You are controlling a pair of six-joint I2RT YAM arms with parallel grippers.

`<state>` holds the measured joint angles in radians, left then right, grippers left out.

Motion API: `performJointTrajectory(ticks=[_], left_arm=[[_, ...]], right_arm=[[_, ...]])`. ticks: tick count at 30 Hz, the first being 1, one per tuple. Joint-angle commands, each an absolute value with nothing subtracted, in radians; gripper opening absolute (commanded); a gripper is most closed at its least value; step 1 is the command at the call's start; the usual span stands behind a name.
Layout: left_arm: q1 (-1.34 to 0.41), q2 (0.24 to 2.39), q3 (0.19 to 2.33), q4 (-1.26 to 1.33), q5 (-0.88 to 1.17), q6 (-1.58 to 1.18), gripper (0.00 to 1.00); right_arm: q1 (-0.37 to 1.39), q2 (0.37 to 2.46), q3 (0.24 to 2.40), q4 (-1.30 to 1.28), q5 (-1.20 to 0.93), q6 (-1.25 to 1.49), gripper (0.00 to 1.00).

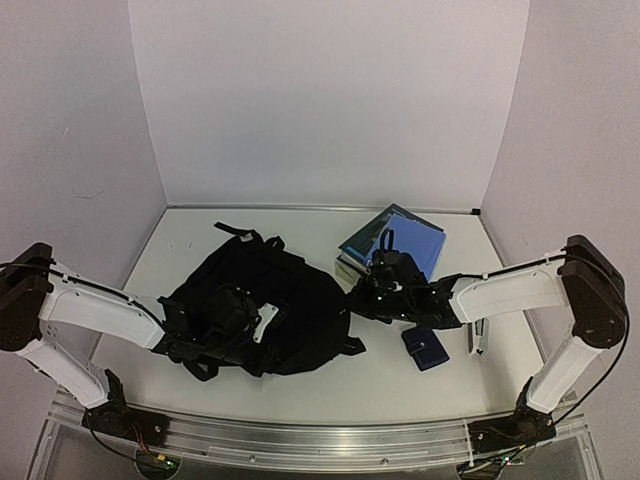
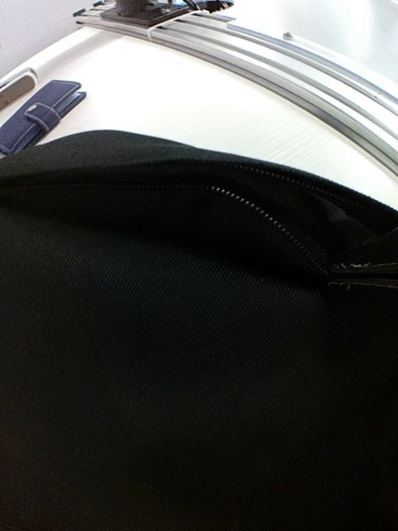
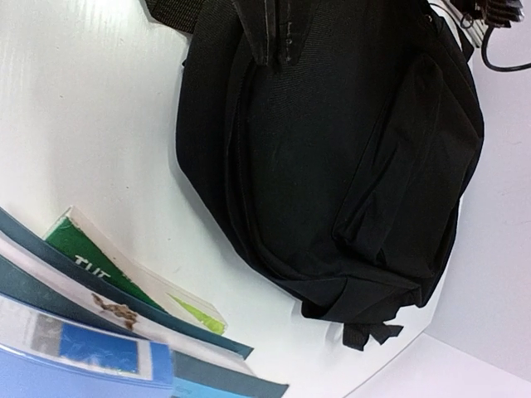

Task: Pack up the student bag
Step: Unzip the student bag at the center of the board.

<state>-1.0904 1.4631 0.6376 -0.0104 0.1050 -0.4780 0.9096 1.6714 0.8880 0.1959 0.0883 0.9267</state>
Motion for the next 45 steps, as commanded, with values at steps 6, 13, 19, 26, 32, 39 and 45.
performJointTrajectory(ticks=[6,13,19,26,32,39,45], left_arm=[[-1.079,1.407,0.855,-0.201,-0.039,-0.587,0.51],[-1.064,1.509,1.004,-0.122,-0.003,-0.568,0.73],[-1.059,1.640,1.066,-0.028,0.045,-0.554,0.74],[-1.057,1.761,1.128,-0.010,0.074,-0.557,0.75],[-1.057,1.831,1.181,-0.017,0.131,-0.540,0.60],[-1.057,1.870,1.211,-0.042,0.145,-0.519,0.33],[-1.057,1.868,1.196,-0.055,0.162,-0.524,0.02]], right_arm=[[0.888,1.618,0.883,0.270,0.023,0.859,0.00],[0.888,1.609,0.853,0.297,0.015,0.883,0.00],[0.888,1.607,0.848,0.314,0.017,0.897,0.00],[0.888,1.595,0.844,0.320,0.018,0.894,0.00],[0.888,1.585,0.832,0.321,0.023,0.894,0.00],[0.888,1.590,0.834,0.322,0.024,0.897,0.00],[0.888,1.597,0.840,0.321,0.030,0.891,0.00]])
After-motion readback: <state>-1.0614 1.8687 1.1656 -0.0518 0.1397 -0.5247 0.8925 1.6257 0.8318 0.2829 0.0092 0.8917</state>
